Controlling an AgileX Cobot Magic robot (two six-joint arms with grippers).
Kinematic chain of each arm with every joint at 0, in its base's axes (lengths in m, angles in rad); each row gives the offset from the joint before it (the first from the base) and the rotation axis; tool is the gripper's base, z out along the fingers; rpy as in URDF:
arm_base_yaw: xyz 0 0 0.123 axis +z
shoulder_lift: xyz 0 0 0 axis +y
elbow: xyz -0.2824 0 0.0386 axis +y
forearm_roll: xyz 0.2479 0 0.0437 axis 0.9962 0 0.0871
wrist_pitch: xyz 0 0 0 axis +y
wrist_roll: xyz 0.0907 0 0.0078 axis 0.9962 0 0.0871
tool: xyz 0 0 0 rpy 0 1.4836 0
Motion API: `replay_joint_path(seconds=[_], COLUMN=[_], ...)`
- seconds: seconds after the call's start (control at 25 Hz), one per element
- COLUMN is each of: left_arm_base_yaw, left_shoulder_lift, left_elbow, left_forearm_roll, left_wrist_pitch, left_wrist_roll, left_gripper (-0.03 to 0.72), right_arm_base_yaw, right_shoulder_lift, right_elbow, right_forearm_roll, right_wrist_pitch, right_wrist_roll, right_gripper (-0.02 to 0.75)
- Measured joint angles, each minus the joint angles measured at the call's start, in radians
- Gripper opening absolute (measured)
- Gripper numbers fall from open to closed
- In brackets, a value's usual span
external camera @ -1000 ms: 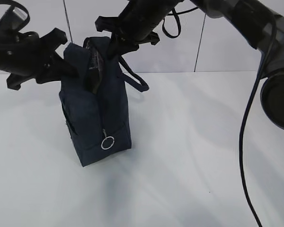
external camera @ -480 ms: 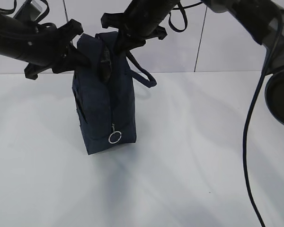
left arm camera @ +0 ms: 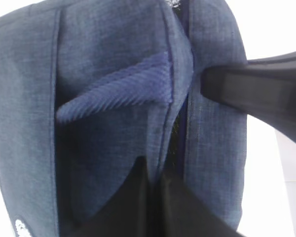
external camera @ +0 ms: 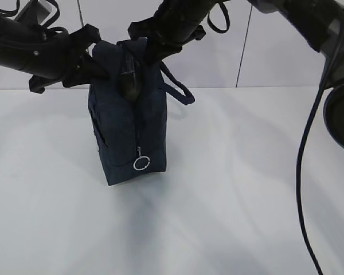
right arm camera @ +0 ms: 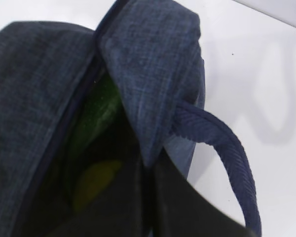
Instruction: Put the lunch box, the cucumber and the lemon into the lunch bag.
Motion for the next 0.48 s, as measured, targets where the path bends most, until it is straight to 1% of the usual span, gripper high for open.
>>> replay_joint_path(seconds=[0.12,0.4,0.48], left_arm_base_yaw=[0.000,0.000,-0.004], left_shoulder_lift=[0.000,0.000,0.004], left_elbow=[0.000,0.000,0.000], left_forearm_roll=[-0.004,-0.021,-0.033], left_wrist_pitch=[-0.005,-0.005,0.000], left_wrist_roll=[0.001,0.004,0.004], left_gripper=[-0.007,-0.007,-0.007], right_arm_base_yaw=[-0.006,-0.013,-0.013], right_shoulder_lift=[-0.035,-0.217,-0.250], right_elbow=[0.056,0.400,0.466], right_forearm_roll=[-0.009,-0.040,-0.055], right_wrist_pitch=[0.000,-0.026,-0.026], right_wrist_roll=[-0.004,-0.016,-0.018], right_gripper=[0.008,0.008,0.008])
